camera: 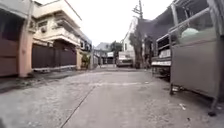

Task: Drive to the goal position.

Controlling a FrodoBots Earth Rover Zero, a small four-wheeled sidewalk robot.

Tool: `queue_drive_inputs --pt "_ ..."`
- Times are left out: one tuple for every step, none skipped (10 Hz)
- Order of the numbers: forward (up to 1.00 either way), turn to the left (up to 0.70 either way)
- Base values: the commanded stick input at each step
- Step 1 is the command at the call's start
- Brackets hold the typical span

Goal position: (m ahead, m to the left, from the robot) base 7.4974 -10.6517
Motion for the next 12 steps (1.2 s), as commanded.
queue_drive_inputs --pt "1.0 0.0" --pt "1.0 0.0" --pt "1.0 0.0" --pt "1.0 0.0" --pt "1.0 0.0" --pt "1.0 0.0" --pt "1.0 0.0" --pt "0.97 0.0" --pt "0.87 0.0" --pt "0.85 0.0" --pt "0.85 0.0" --pt "0.85 0.0"
